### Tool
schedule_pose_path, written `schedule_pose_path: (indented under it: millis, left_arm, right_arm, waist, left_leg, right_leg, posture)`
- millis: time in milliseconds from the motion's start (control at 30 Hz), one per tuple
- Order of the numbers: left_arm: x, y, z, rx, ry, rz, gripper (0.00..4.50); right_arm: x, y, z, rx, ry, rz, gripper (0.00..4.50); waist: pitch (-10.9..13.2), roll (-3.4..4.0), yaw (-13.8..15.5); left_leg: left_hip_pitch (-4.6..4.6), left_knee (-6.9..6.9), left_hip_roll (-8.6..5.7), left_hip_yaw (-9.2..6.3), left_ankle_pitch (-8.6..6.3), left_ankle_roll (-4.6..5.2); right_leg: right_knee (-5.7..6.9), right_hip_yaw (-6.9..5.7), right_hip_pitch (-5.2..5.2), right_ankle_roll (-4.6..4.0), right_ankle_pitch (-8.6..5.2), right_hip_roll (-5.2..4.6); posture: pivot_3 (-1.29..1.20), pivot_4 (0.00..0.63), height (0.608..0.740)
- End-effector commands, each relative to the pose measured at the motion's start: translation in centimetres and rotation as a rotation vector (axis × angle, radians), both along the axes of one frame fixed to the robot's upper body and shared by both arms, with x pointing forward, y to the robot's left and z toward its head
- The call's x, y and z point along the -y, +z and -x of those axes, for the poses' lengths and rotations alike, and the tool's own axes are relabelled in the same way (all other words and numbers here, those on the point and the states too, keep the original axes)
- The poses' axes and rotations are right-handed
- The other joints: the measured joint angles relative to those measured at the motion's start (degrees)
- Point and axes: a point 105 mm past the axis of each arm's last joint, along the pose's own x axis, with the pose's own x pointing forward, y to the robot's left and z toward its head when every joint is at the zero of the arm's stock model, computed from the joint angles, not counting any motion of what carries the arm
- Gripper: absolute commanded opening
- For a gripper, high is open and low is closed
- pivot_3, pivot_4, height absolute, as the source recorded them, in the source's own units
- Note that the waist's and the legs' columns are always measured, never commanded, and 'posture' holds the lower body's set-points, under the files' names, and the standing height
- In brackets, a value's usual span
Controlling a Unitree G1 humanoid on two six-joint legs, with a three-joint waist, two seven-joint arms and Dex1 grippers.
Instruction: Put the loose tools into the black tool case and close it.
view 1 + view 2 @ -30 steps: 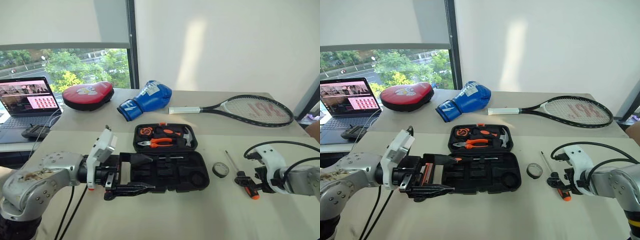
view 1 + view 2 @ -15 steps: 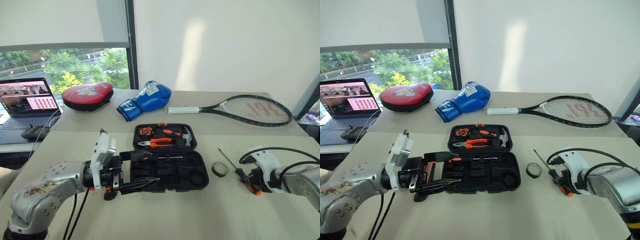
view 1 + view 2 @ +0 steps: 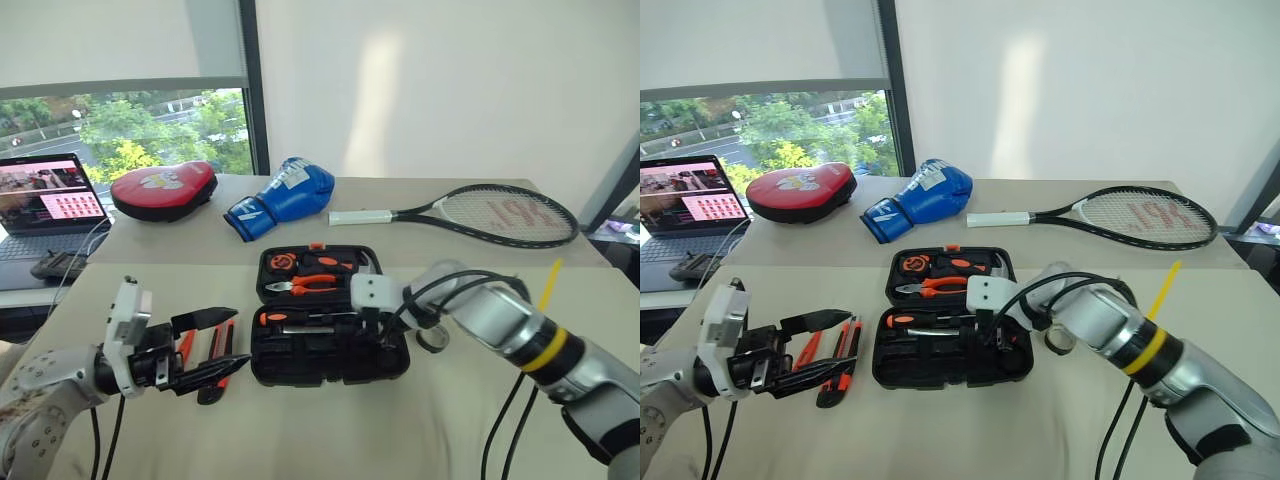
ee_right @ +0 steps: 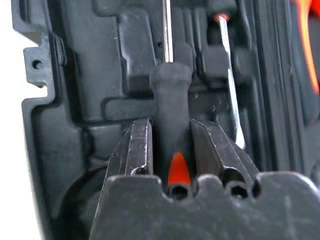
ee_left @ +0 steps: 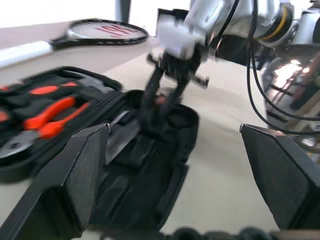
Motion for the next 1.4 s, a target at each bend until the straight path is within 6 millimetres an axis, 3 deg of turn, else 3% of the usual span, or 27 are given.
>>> schedule_pose_path:
  millis: [33,233,533,900,1133,1400]
  left_arm:
    - [-0.8,0.8,0.6,0.055,0.014,-0.037,4.5]
    - [-0.7,0.7,1.0,0.062,0.035,-0.032,4.5]
    - [-0.6,0.4,1.6,0.057,0.054,-0.026,4.5]
    - [-0.6,0.2,1.5,0.058,0.046,-0.03,4.5]
    - [-0.5,0.2,1.4,0.06,0.038,-0.031,4.5]
    - [-0.5,0.2,1.5,0.056,0.04,-0.033,4.5]
  right_arm:
    - [0.5,-0.3,-0.8,0.007,0.023,0.066,0.86]
    - [0.1,-0.2,-1.7,-0.015,0.015,0.074,0.85]
    - [-1.2,1.2,-1.7,-0.127,-0.06,-0.055,0.85]
    - [0.8,0.8,-1.7,-0.109,-0.05,0.023,0.84]
    - [0.0,1.0,-2.7,-0.105,-0.069,0.001,0.83]
    - [0.2,-0.3,-2.2,-0.122,-0.029,0.052,0.82]
  waist:
    - [0.0,0.0,-0.06]
    - [0.0,0.0,-0.24]
    - [0.02,0.04,-0.54]
    - [0.06,0.1,-0.5]
    - [0.06,0.1,-0.54]
    - [0.08,0.13,-0.56]
  left_leg:
    - [0.01,-0.01,-0.03,0.03,-0.03,0.04]
    - [0.12,-0.03,0.01,-0.01,-0.04,-0.07]
    - [0.12,-0.1,0.2,-0.01,0.01,-0.26]
    - [-0.12,-0.13,0.25,0.02,-0.05,-0.34]
    - [-0.08,-0.12,0.27,0.03,-0.04,-0.35]
    - [-0.16,-0.13,0.29,0.05,-0.04,-0.36]
  right_leg:
    - [0.0,0.0,0.0,0.0,0.0,-0.07]
    - [0.12,-0.04,0.02,-0.02,0.01,-0.13]
    - [0.18,-0.04,-0.1,-0.23,0.11,-0.04]
    - [0.17,-0.03,-0.39,-0.27,0.1,0.04]
    - [0.21,-0.03,-0.36,-0.28,0.11,0.1]
    - [0.21,-0.02,-0.47,-0.28,0.11,0.14]
  posture:
    - [0.0,0.15,0.74]
    - [0.0,0.15,0.74]
    - [0.0,0.15,0.74]
    - [0.0,0.15,0.74]
    - [0.0,0.15,0.74]
    - [0.0,0.15,0.74]
